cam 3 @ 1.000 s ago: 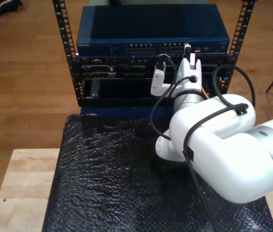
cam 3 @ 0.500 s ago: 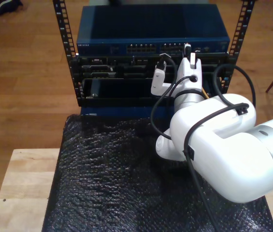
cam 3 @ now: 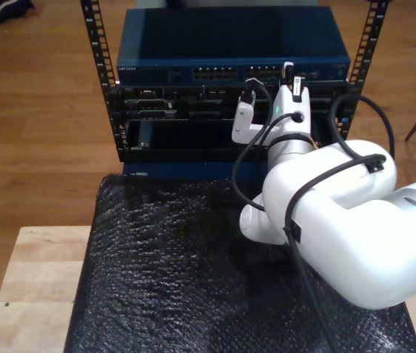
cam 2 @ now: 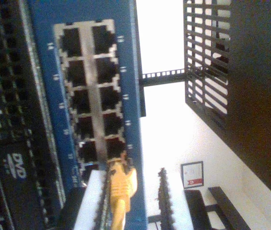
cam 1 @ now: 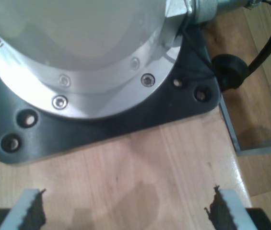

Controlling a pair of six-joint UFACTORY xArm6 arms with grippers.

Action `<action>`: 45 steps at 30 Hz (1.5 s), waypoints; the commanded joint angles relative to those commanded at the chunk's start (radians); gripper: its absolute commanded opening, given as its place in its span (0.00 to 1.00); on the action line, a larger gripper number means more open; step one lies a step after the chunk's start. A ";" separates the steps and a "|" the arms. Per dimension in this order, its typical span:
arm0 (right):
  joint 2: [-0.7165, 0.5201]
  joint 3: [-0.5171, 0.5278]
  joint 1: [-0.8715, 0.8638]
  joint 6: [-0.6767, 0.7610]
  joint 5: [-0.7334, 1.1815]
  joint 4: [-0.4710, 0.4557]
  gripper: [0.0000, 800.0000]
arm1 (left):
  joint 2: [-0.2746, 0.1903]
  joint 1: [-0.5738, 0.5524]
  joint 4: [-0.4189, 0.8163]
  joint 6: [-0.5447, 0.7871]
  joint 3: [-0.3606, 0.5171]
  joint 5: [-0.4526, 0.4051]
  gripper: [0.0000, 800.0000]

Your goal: Grab the cable and plug it in

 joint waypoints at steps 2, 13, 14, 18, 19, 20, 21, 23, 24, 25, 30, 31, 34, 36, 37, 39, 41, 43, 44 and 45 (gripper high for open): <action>-0.028 0.026 0.000 0.000 0.017 -0.003 0.35 | 0.000 0.000 0.000 0.000 0.000 0.000 1.00; -0.184 0.207 0.011 0.000 0.124 -0.003 0.43 | 0.000 0.000 0.000 0.000 0.000 0.000 1.00; -0.198 0.222 0.011 0.000 0.135 -0.003 0.44 | -0.002 -0.002 0.000 0.000 0.000 0.000 1.00; -0.264 0.262 0.009 -0.002 0.187 -0.006 0.48 | 0.000 0.000 0.000 0.000 0.000 0.000 1.00; -0.284 0.272 0.009 -0.002 0.209 -0.009 0.49 | -0.002 -0.002 0.000 0.000 0.000 0.000 1.00; -0.307 0.279 0.009 -0.002 0.236 -0.012 0.50 | 0.000 -0.002 0.000 0.000 0.000 0.000 1.00; -0.327 0.287 0.008 -0.002 0.261 -0.015 0.51 | -0.002 -0.002 0.000 0.000 0.000 0.000 1.00; -0.373 0.305 0.008 -0.002 0.319 -0.026 0.51 | 0.000 0.000 0.000 0.000 0.000 0.000 1.00; -0.396 0.313 0.003 -0.002 0.351 -0.032 0.51 | 0.000 0.000 0.000 0.000 0.000 0.000 1.00; -0.414 0.318 0.000 -0.002 0.387 -0.040 0.51 | -0.002 -0.002 0.000 0.000 0.000 0.000 1.00; -0.500 0.325 -0.034 -0.003 0.566 -0.087 0.55 | -0.002 0.000 0.000 0.000 0.000 0.000 1.00; -0.517 0.328 -0.048 -0.005 0.606 -0.092 0.57 | -0.002 0.000 0.000 0.000 0.000 0.000 1.00; -0.574 0.333 -0.109 -0.012 0.750 -0.114 0.61 | 0.000 0.000 0.000 0.000 0.000 0.000 1.00; -0.611 0.331 -0.157 -0.034 0.873 -0.135 0.66 | -0.002 0.000 0.000 0.000 0.000 0.000 1.00; -0.628 0.327 -0.183 -0.049 0.937 -0.152 0.69 | 0.000 -0.002 0.000 0.000 0.000 0.000 1.00; -0.655 0.324 -0.230 -0.077 1.049 -0.175 0.72 | -0.002 -0.002 0.000 0.000 0.000 0.000 1.00; -0.686 0.319 -0.275 -0.100 1.172 -0.184 0.77 | 0.000 0.000 0.000 0.000 0.000 0.000 1.00; -0.710 0.311 -0.311 -0.121 1.281 -0.193 0.80 | -0.002 -0.002 0.000 0.000 0.000 0.000 1.00; -0.720 0.310 -0.331 -0.143 1.333 -0.198 0.81 | 0.000 -0.002 0.000 0.000 0.000 0.000 1.00; -0.727 0.307 -0.348 -0.164 1.384 -0.204 0.84 | -0.002 -0.002 0.000 0.000 0.000 0.000 1.00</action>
